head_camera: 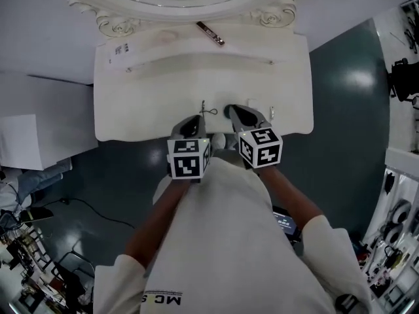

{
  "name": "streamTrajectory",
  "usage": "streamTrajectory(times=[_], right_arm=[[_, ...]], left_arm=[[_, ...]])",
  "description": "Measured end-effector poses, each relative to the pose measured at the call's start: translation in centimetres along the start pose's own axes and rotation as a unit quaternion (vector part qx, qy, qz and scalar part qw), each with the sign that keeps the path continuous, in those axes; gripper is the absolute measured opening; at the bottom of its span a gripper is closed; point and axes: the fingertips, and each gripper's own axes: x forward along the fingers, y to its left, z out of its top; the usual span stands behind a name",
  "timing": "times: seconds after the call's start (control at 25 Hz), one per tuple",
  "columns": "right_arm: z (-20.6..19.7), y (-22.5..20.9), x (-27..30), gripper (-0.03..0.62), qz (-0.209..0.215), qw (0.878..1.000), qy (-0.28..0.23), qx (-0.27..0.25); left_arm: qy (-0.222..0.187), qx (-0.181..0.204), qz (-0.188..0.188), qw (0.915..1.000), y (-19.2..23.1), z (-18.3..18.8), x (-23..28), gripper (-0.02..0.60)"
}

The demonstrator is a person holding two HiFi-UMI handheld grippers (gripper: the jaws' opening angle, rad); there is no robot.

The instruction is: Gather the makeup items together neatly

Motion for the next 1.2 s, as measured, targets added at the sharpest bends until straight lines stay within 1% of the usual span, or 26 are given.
streamTrajectory(times=[0.08, 0.16, 0.4, 0.56, 0.72, 0.84, 0.96, 1.2], right_arm=[[0.3, 0.8, -0.5, 0.003, -0.004, 1.000, -0.004, -0.005], [0.8, 1.5, -0.5, 0.002, -0.008, 1.000, -0.008, -0.007], [3.1, 4.5, -1.1, 0.002, -0.009, 0.999, -0.030, -0.018], [3.9, 7.0, -1.7, 0.002, -0.007, 0.999, -0.045, -0.018], [4.2, 9.5, -2.0, 0.002, -0.003, 0.998, -0.058, -0.023], [3.8, 11.0, -2.3, 0.002, -0.003, 0.998, -0.057, -0.028], [3.7, 12.3, -2.8, 0.002, -0.002, 0.998, -0.055, -0.033], [3.1, 14.7, -3.6, 0.002, -0.005, 0.998, -0.060, -0.035]], left_arm=[[0.007, 0.004, -0.003, 1.0000, 0.2, -0.1, -0.8, 0.011], [0.006, 0.007, -0.006, 0.9999, 0.9, 0.4, -1.3, 0.011], [-0.029, 0.027, -0.027, 0.9989, 2.4, 3.5, -4.5, 0.011], [-0.050, 0.029, -0.039, 0.9976, 2.9, 4.3, -6.6, 0.011], [-0.069, 0.040, -0.052, 0.9955, 3.2, 4.1, -7.9, 0.011], [-0.073, 0.045, -0.064, 0.9943, 3.4, 3.5, -8.6, 0.011], [-0.081, 0.046, -0.066, 0.9935, 3.9, 3.4, -9.6, 0.011], [-0.080, 0.052, -0.079, 0.9922, 4.7, 2.0, -11.2, 0.011]])
